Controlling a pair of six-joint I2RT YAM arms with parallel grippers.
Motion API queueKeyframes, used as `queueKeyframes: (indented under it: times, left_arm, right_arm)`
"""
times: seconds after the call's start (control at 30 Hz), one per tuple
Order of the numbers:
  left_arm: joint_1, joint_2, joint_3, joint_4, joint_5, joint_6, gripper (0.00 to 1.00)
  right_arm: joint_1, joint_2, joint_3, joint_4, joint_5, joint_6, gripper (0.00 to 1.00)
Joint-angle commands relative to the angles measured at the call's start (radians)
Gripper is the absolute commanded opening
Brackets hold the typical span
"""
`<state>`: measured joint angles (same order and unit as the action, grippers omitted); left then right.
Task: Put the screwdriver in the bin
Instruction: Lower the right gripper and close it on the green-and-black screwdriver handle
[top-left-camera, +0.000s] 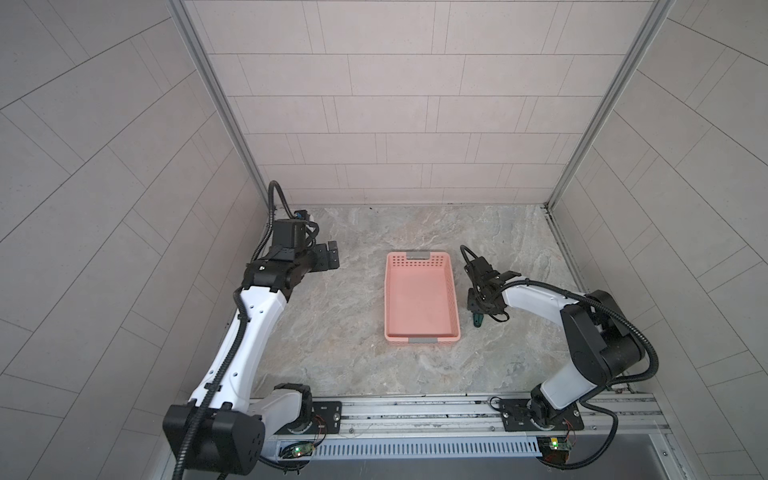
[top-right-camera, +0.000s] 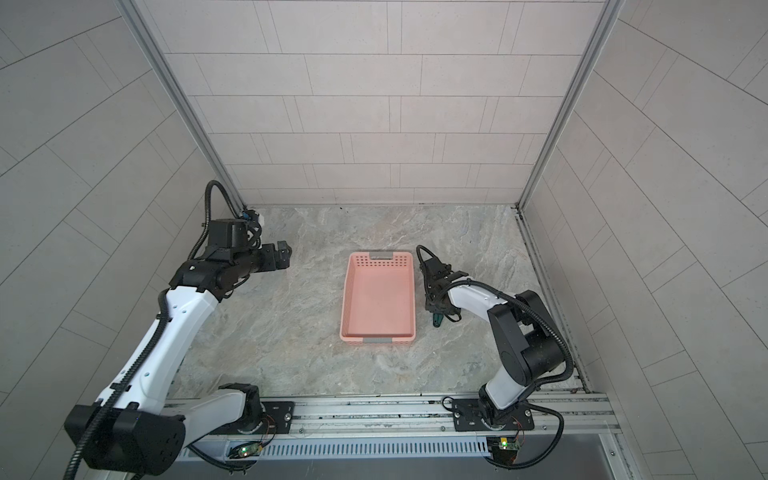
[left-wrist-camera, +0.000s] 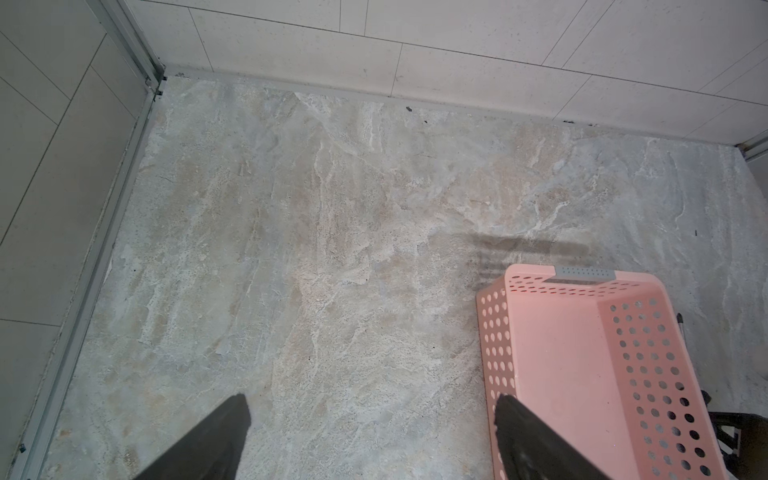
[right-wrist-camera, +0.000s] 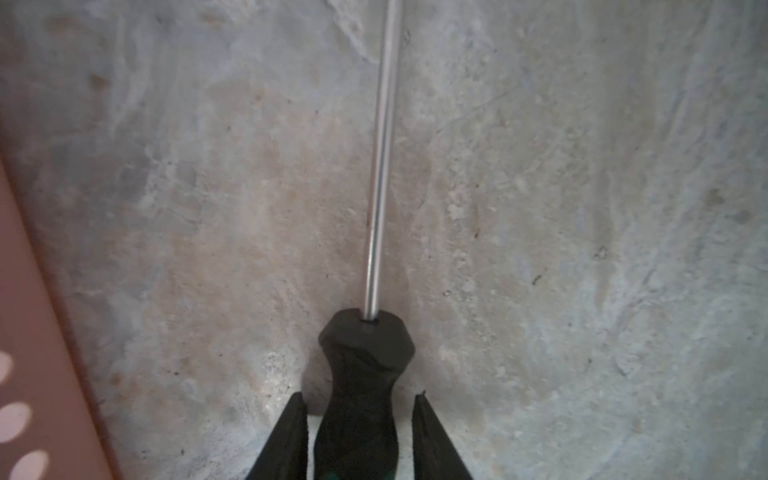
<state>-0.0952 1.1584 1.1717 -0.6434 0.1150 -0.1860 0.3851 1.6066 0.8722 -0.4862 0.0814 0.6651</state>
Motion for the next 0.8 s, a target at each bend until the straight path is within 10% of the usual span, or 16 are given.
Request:
queueKeyframes:
  times: [0.0, 0.77]
  left_arm:
    - [-0.005, -0.012, -0.011, 0.001, -0.013, 0.006, 0.98]
    - [-0.004, 0.012, -0.011, -0.007, -0.045, 0.014, 0.98]
  right_arm:
    - [-0.002, 0.004, -0.008, 0.008, 0.016, 0.022, 0.32]
    - [-0.029, -0.153, 0.058, -0.142, 0.075, -0.052, 0.00]
